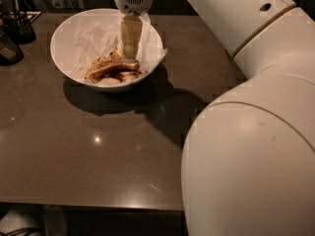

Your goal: Pick banana from white bowl

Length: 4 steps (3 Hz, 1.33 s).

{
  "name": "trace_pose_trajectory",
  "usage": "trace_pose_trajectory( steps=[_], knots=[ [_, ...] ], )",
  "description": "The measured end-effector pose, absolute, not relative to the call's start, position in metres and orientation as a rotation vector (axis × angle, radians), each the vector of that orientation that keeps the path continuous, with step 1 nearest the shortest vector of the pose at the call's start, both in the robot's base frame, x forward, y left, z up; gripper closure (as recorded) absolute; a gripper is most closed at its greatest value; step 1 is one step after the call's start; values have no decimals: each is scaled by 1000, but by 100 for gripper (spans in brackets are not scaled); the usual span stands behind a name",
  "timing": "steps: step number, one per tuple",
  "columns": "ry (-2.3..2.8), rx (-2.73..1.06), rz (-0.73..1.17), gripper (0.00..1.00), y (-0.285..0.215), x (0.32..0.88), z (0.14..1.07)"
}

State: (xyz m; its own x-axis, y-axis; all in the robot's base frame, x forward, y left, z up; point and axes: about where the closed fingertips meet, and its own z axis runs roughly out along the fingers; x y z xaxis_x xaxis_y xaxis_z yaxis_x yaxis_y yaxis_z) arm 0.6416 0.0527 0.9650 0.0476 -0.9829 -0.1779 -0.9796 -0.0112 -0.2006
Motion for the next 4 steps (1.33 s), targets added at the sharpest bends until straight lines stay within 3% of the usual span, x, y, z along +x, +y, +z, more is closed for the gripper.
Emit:
trace_pose_trajectory(
  steps=[4],
  knots=[
    [1993,-2116,150,24,96,641,931]
  ],
)
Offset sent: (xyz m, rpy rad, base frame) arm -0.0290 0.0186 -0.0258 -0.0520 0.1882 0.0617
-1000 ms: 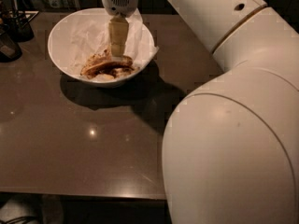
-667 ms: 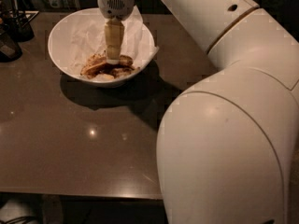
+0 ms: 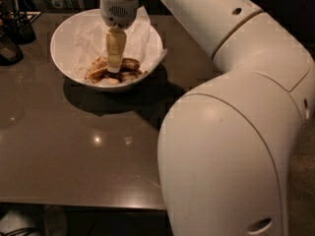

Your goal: Pick banana from white bowl

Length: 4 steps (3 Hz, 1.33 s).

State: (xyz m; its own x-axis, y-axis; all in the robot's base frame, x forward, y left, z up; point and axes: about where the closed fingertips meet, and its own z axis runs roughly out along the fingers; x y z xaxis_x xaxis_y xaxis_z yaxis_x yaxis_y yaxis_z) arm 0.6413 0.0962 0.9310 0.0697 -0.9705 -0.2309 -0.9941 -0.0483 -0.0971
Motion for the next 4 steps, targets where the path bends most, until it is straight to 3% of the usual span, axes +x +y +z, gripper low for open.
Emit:
trace_pose_trajectory(
  steps=[4],
  knots=[
    [2026,-2154,221,29,101,660,893]
  ],
)
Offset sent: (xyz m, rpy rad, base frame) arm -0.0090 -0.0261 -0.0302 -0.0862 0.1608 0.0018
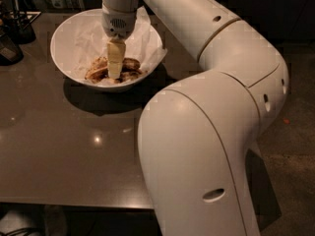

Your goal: Pick banana from white bowl

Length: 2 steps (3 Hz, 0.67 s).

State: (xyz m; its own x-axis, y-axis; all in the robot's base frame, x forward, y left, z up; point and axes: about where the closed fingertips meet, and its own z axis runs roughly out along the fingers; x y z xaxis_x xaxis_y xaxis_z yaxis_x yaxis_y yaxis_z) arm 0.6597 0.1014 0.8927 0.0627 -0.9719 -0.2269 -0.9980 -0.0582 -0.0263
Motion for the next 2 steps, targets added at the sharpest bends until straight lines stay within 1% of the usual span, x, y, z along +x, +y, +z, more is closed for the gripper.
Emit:
trace_pose_trajectory(
  steps=[1,2],
  knots=[
    [2031,-2165,230,30,103,664,884],
    [2035,-2179,223,49,102,666,874]
  ],
)
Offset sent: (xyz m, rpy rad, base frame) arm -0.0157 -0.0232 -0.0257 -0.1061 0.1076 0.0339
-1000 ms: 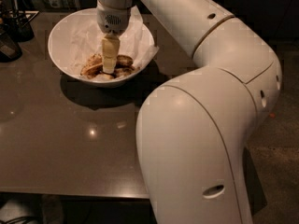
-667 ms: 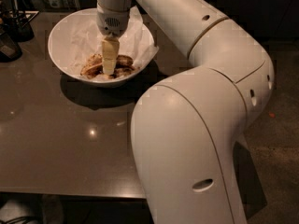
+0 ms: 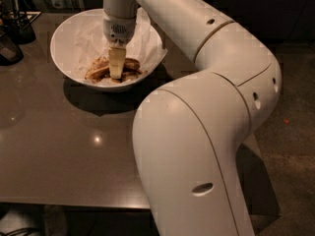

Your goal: Pick banana from white bowl

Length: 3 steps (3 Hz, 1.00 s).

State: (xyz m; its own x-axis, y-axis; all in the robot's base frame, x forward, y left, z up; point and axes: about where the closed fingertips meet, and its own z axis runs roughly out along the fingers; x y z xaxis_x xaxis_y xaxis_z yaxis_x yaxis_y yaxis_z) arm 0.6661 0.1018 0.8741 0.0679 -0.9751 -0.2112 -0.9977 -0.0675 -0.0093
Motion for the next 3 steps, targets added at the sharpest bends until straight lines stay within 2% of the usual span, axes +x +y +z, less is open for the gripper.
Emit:
trace_pose_trajectory(
  steps=[2,3],
  knots=[
    [2042,-2173,186,96,95,666,872],
    [2028,-2114,163,100,86,662,885]
  ],
)
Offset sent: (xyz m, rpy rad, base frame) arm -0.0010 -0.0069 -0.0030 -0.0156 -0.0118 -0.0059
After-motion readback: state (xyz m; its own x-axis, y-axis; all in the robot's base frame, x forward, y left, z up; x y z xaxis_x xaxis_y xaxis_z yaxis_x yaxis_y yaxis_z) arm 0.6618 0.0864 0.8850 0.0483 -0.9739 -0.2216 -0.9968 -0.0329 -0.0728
